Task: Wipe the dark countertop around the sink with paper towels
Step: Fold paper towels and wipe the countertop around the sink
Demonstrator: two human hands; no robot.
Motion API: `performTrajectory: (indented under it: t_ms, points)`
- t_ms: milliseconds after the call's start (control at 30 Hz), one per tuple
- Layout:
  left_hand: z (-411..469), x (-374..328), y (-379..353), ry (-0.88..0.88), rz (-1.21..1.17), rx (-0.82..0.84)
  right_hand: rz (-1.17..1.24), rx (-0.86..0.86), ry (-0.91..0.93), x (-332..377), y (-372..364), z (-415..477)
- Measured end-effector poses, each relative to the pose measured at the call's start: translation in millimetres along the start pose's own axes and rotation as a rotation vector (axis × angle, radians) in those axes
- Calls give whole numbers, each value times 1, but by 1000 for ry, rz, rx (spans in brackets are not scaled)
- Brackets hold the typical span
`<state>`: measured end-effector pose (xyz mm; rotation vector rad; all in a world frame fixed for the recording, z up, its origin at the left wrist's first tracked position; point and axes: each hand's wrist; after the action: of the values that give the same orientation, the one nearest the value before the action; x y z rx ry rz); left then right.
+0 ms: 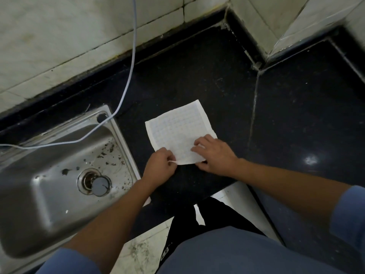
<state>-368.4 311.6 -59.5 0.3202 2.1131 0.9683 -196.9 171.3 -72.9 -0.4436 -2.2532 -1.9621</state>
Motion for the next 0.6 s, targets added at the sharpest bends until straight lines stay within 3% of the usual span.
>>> performTrajectory:
  t_ms: [100,233,467,600]
  points:
    - [-6,3,17,-3,20,27,-21,52,-80,2,-9,0]
    - [-19,20,11,-24,325,170,-3,-9,-129,-12,-9,-6]
    - [-34,5,-36,-135,491,59,167,-39,-68,-5,-11,-36]
    - [-35,16,-31,-150,462,45,117,-52,-21,-11,-13,-52]
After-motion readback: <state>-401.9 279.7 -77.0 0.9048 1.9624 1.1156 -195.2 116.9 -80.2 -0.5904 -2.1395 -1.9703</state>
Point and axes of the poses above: each hand's wrist, its own z-axis towards the middle knuckle, its own y-axis out of the back of the hand, x = y × z
